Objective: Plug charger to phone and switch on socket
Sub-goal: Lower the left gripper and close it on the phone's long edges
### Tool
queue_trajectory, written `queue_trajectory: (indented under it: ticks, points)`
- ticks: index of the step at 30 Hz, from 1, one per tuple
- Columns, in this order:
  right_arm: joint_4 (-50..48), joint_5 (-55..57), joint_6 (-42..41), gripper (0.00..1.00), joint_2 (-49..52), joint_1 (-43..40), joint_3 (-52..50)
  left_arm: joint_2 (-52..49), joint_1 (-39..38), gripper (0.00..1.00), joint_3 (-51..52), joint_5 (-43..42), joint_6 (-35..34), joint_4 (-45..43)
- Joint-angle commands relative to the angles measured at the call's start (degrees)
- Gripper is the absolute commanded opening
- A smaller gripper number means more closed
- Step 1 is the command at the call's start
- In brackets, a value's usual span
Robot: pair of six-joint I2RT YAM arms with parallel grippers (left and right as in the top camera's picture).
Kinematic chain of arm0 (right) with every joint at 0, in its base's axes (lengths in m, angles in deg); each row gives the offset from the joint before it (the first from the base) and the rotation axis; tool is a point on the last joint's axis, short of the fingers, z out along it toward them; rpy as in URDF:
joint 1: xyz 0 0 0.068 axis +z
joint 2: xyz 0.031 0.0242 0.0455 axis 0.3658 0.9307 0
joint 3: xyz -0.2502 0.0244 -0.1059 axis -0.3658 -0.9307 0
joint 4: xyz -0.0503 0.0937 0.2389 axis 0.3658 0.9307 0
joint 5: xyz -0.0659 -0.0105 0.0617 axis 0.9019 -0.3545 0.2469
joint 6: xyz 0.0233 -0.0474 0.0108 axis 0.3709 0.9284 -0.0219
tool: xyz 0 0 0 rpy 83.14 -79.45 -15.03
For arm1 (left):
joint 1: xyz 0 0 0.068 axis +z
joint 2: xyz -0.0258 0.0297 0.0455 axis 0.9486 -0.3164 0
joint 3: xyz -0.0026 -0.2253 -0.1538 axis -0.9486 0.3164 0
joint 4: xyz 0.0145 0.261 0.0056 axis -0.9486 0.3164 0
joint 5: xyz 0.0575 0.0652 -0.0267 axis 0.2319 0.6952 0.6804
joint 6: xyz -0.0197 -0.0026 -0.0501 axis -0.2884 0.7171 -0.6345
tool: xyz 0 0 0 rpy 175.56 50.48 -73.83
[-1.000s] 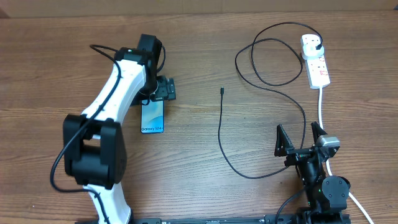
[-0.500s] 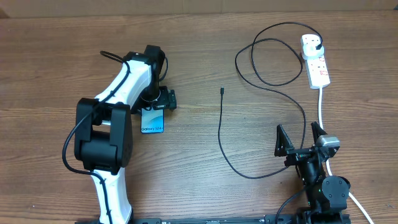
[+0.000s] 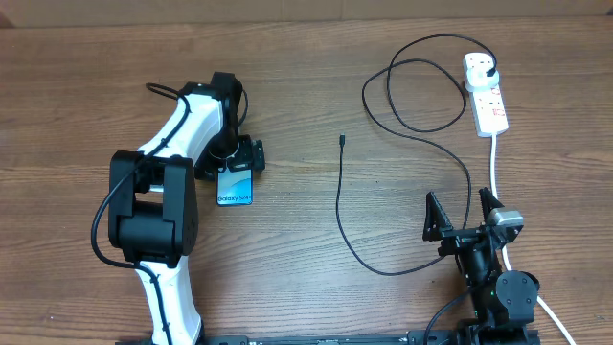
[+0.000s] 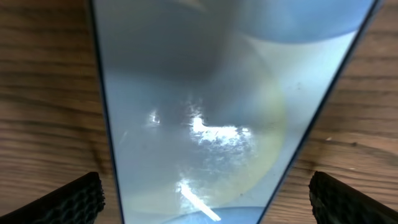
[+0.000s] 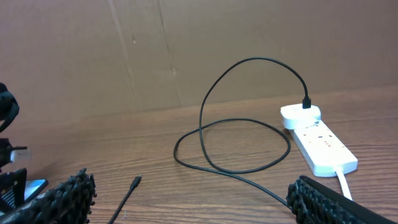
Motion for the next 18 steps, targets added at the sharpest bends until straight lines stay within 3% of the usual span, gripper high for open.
queue_trajectory:
  ticks: [1, 18]
  points:
    - [-0.2, 0.33, -0.11, 1.0, -0.57, 0.31, -0.61, -0.92, 0.48, 1.0, 2.21, -1.42, 1.7, -0.94]
    - [-0.2, 0.33, -0.11, 1.0, -0.57, 0.33, -0.61, -0.92, 4.11, 1.0, 5.99, -4.59, 4.94, -3.52]
